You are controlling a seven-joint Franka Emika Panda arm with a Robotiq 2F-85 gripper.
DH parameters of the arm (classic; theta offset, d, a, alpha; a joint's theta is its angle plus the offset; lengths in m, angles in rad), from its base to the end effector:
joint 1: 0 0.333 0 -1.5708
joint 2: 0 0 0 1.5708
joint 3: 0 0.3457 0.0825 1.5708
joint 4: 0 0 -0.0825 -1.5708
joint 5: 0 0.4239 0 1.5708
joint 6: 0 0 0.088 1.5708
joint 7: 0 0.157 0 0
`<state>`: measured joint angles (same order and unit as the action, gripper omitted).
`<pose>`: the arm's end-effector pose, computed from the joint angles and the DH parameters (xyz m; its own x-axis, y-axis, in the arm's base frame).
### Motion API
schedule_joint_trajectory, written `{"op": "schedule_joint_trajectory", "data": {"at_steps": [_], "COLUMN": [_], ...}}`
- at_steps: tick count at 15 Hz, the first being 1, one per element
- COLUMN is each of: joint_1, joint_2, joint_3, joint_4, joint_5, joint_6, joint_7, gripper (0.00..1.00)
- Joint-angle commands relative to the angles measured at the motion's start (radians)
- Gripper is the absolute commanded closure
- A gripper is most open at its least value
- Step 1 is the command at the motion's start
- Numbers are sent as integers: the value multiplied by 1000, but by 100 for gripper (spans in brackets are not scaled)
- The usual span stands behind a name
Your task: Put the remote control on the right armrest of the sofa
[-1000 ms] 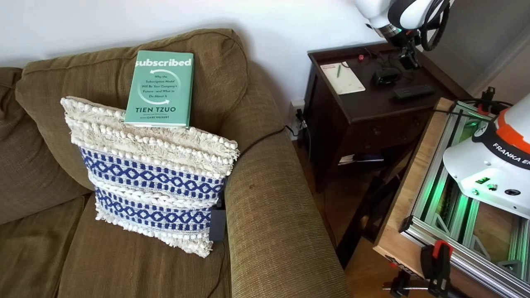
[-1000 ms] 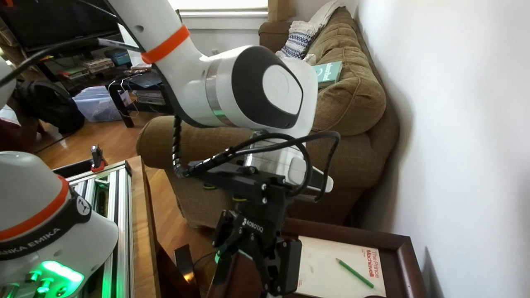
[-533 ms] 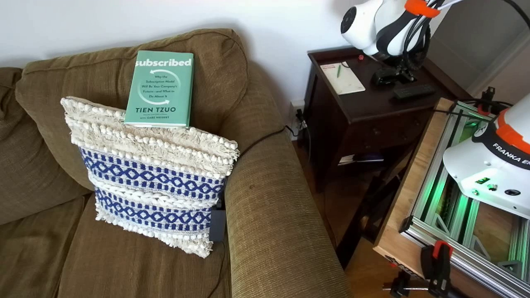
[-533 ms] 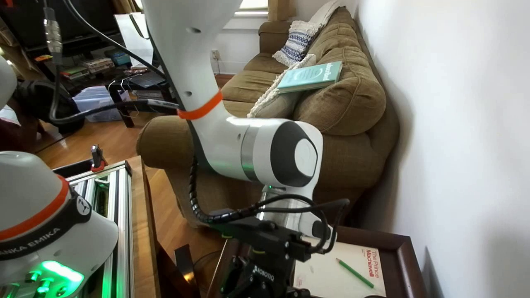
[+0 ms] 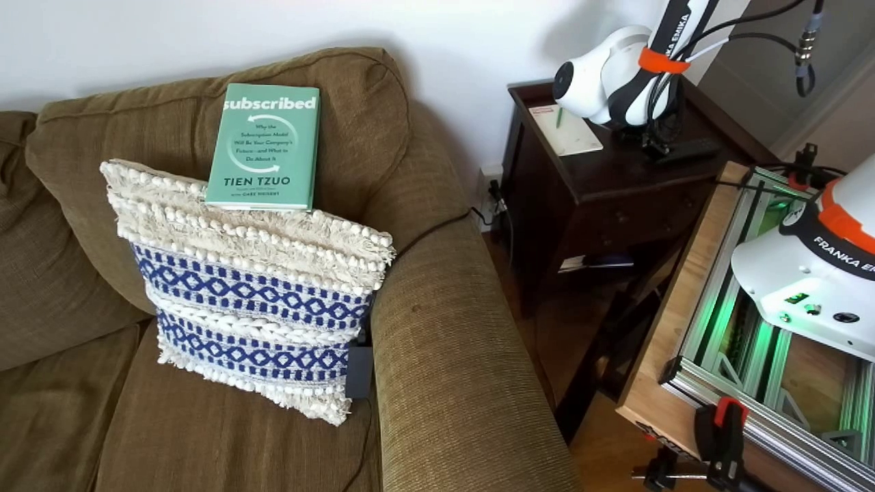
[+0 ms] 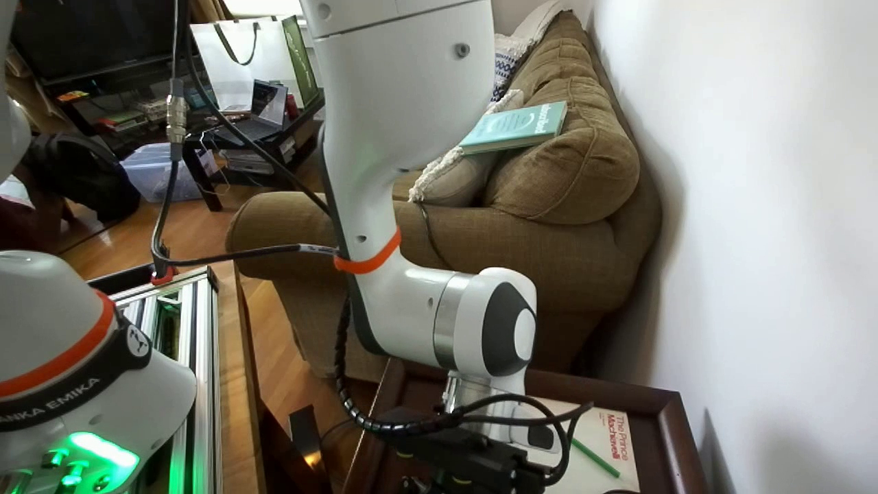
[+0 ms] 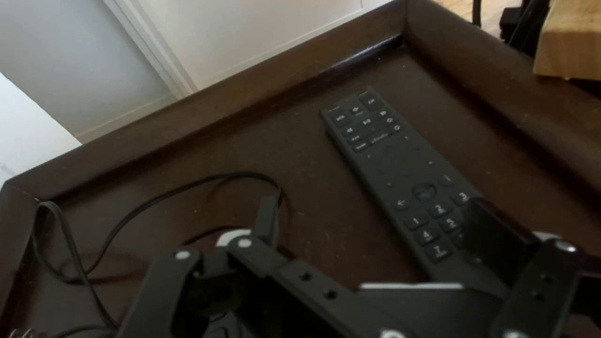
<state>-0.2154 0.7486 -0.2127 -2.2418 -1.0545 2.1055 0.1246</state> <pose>0.3483 -0.2757 -0.0173 0.5527 0.0651 -0.8308 0.5647 -0.7624 0.3159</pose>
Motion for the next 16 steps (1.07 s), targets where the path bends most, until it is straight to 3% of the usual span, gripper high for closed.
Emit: {"op": "schedule_joint_trajectory", "data": {"at_steps": [1,10,16], "joint_1": [-31,-81,-113], "joint_2": [65,30,-24], "joint_3": [-2,-5,9], "joint_4": [49,60,24], "joint_5": [-34,-1,123], "joint_6": [34,46,-17], "joint_7": [-46,-112,-242], "gripper": [0,0,0]}}
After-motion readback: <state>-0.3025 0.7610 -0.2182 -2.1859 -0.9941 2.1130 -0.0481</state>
